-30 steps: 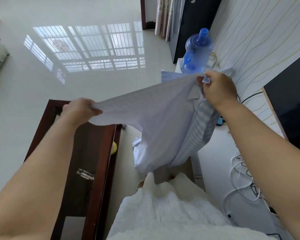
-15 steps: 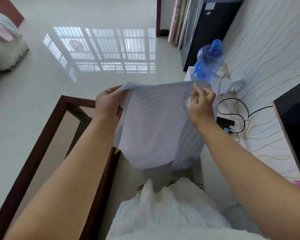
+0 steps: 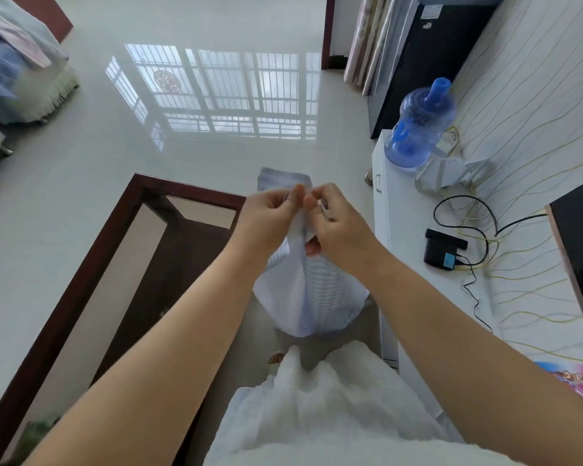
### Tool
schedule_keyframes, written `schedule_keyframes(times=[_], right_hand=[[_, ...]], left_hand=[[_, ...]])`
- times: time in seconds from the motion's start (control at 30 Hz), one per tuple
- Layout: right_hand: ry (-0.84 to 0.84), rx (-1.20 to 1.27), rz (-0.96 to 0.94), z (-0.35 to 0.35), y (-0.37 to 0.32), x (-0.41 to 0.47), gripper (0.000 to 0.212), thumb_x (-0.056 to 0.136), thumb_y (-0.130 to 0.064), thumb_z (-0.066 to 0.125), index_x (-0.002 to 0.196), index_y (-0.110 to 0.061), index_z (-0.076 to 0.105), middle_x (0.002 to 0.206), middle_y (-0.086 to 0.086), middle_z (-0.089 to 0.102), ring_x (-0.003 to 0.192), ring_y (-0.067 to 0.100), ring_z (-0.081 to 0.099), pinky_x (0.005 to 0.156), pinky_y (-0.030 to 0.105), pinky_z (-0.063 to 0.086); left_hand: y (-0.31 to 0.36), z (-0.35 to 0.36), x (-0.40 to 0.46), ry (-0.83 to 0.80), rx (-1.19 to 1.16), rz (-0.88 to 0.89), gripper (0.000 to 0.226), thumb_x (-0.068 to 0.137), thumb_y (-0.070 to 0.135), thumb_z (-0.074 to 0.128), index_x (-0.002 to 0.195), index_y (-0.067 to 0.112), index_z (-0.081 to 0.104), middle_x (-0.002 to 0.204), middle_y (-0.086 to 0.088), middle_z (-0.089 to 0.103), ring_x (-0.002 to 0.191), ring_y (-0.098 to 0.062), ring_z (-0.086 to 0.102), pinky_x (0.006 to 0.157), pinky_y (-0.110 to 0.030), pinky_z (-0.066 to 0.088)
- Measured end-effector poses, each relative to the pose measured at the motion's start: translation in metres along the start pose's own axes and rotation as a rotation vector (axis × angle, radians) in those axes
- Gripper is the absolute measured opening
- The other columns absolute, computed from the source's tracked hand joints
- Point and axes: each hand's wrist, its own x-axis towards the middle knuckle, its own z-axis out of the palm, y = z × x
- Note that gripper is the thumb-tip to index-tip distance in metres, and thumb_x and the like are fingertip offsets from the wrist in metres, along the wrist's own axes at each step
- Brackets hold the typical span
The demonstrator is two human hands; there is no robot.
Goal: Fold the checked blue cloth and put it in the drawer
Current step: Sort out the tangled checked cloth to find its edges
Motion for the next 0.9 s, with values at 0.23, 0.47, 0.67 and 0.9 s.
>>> schedule_keyframes(times=[0.23,0.47,0.67,0.9], right_hand=[[-0.453,0.102,0.077,-0.024,0.002,-0.002,0.03,0.089,0.008,0.055,0.115,-0.001,0.044,0.105,0.012,0.068,0.096,0.013,0.069,0.087,0.029,0.055],[-0.189,-0.566,-0.369,-0.021,-0.013,0.009,0.017,0.087,-0.03,0.065,0.079,-0.015,0.062,0.085,0.003,0.053,0.072,0.01,0.05,0.071,0.032,0.049],[-0.184,-0.852,-0.513,-0.015,-0.028,0.015,0.025,0.086,-0.038,0.063,0.094,-0.015,0.068,0.097,-0.007,0.047,0.083,0.019,0.052,0.076,0.037,0.048],[-0.171,-0.955,-0.515,-0.014,-0.037,0.021,0.03,0.085,-0.043,0.062,0.094,-0.014,0.063,0.104,-0.001,0.057,0.08,0.024,0.057,0.073,0.034,0.048]], left_hand=[[-0.011,-0.027,-0.016,-0.142,-0.267,-0.101,0.025,0.098,0.015,0.048,0.094,-0.003,0.065,0.081,-0.009,0.071,0.071,-0.017,0.069,0.067,-0.026,0.058],[-0.005,-0.029,-0.031,-0.051,-0.242,0.013,0.026,0.092,0.005,0.058,0.108,-0.014,0.062,0.085,-0.017,0.066,0.065,-0.014,0.064,0.058,-0.018,0.052],[-0.004,-0.03,-0.035,-0.084,-0.213,0.014,0.023,0.094,0.007,0.056,0.11,-0.007,0.066,0.096,-0.02,0.069,0.082,-0.018,0.067,0.071,-0.023,0.055],[0.001,-0.044,-0.037,-0.253,-0.321,-0.027,0.042,0.092,0.026,0.047,0.118,-0.005,0.061,0.112,-0.022,0.066,0.101,-0.027,0.066,0.089,-0.032,0.055]])
